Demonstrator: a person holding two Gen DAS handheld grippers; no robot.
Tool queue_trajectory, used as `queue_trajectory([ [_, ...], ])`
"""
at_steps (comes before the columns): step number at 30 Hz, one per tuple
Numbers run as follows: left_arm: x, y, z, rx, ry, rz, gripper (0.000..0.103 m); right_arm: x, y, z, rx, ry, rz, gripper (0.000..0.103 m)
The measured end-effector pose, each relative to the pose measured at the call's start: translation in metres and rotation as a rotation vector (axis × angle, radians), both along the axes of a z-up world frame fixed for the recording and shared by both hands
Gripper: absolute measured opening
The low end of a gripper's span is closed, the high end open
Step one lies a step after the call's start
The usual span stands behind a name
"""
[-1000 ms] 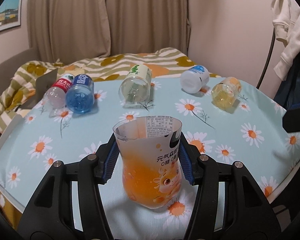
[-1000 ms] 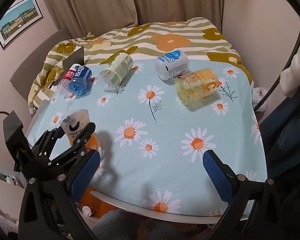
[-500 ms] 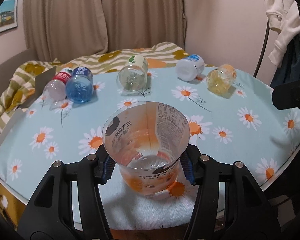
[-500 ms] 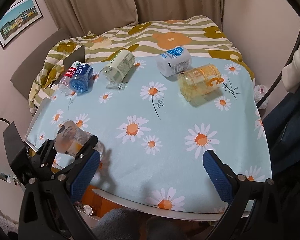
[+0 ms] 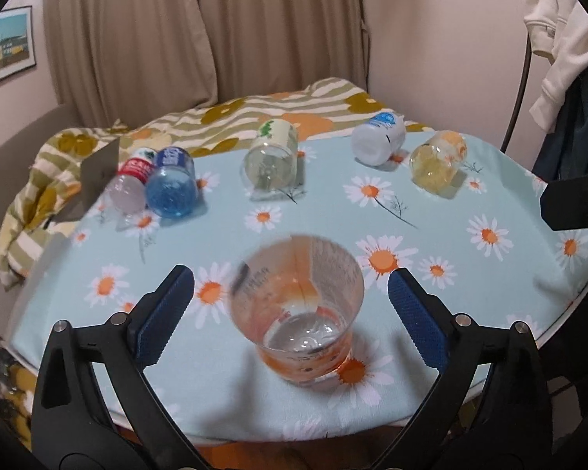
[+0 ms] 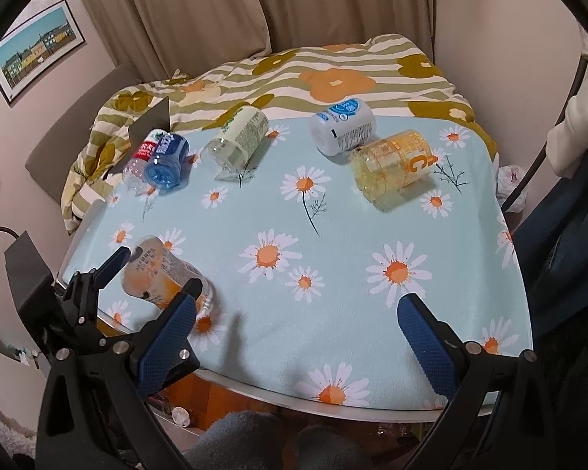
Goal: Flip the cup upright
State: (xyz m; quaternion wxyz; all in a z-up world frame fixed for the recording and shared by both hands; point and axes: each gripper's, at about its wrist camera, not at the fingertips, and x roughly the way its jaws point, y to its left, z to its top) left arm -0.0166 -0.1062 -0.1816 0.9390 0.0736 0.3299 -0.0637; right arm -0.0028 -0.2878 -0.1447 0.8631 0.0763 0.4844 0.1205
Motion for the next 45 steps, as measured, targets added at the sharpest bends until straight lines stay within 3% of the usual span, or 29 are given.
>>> queue_trajectory([
  [3,-0.002,0.008,0.035,-0.006,0.039,0.025,0.103,-0.002,-0.003,0.017,0.032,-0.015,-0.011,0.103],
  [9,-0.009,0.031,0.092,-0.048,0.159,0.086,0.103,-0.002,-0.002,0.056,-0.026,-0.034,-0.013,0.103],
  [17,-0.015,0.054,0.125,-0.007,0.255,0.141,0.103,-0.016,0.01,0.077,-0.143,-0.024,-0.032,0.103],
  [27,-0.026,0.078,0.122,-0.013,0.318,0.145,0.103,-0.035,0.023,0.073,-0.184,0.019,-0.138,0.103],
  [45,-0.028,0.09,0.126,-0.028,0.299,0.115,0.103,-0.043,0.038,0.081,-0.209,-0.005,-0.188,0.103],
])
